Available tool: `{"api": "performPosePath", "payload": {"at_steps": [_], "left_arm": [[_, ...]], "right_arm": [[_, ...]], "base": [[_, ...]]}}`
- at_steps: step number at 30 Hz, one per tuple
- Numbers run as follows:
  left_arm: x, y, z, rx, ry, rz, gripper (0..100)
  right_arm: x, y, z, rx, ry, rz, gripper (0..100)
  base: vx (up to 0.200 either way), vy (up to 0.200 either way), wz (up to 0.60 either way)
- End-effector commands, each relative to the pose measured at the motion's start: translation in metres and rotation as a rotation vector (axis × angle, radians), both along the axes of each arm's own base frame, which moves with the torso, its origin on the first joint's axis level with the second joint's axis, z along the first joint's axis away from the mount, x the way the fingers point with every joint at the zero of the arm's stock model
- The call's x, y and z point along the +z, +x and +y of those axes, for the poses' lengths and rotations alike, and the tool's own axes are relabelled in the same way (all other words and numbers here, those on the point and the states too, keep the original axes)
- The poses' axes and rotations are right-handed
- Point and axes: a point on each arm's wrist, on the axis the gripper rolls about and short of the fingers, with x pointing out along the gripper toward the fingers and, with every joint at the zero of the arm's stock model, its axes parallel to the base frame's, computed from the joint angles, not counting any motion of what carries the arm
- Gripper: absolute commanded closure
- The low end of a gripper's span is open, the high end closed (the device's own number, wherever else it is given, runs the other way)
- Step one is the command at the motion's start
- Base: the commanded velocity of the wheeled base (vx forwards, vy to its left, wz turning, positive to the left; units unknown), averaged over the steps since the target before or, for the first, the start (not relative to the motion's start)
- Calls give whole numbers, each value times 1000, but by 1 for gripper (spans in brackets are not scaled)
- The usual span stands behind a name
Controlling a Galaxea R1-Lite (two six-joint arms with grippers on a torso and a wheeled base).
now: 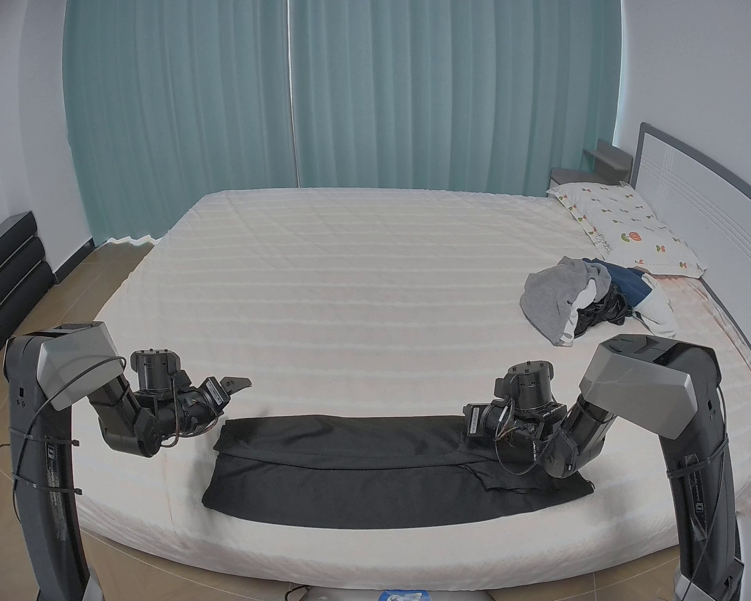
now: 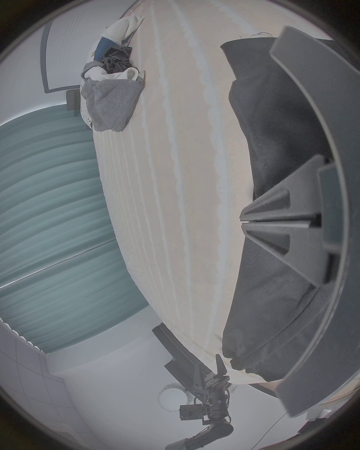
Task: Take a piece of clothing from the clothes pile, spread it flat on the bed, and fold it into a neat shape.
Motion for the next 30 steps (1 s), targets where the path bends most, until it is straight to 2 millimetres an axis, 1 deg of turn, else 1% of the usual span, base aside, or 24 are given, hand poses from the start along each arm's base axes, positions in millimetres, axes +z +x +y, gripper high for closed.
{"api": "performPosePath", "payload": {"at_steps": [1,5,9,11,13,14,15,16,17,18,19,20,21,22,24,25,26,30], "left_arm": [[-1,0,0,0,-1,2,0],[-1,0,0,0,-1,2,0],[-1,0,0,0,-1,2,0],[0,0,0,-1,-1,1,0],[1,0,-1,-3,-1,-2,0],[2,-2,-2,-6,-1,-5,0],[2,-2,-2,-6,-1,-5,0],[10,-2,-2,-2,3,-28,0],[16,-2,-2,-2,3,-44,0],[21,-2,-2,-2,4,-56,0],[22,-2,-2,-2,4,-57,0],[31,-1,-1,3,4,-75,0],[31,-1,-1,3,4,-75,0],[37,0,0,6,6,-91,0],[37,0,0,7,4,-90,0],[36,-3,-1,7,3,-79,0],[35,-6,-1,7,3,-65,0],[29,-23,0,13,-5,-5,0]], "right_arm": [[-3,-1,0,3,-4,7,0],[0,-1,1,2,15,-2,0],[27,2,-5,-17,80,-84,0],[39,2,-16,-53,107,-94,0],[48,-3,-26,-88,142,-81,0],[53,-8,-34,-122,177,-62,0],[52,-8,-35,-126,181,-57,0],[55,-18,-46,-173,226,-15,0],[55,-23,-51,-200,250,4,0],[56,-28,-57,-222,274,19,0],[55,-29,-57,-226,276,20,0],[58,-40,-68,-271,330,32,0],[58,-40,-68,-271,330,32,0],[56,-54,-78,-318,382,59,0],[56,-55,-79,-321,386,60,0],[50,-70,-86,-353,430,91,0],[48,-73,-89,-362,448,93,0],[40,-78,-95,-388,537,116,0]], "base": [[0,0,0],[0,0,0],[0,0,0],[0,0,0],[0,0,0],[0,0,0],[0,0,0],[0,0,0],[0,0,0],[0,0,0],[0,0,0],[0,0,0],[0,0,0],[0,0,0],[0,0,0],[0,0,0],[0,0,0],[0,0,0]]}}
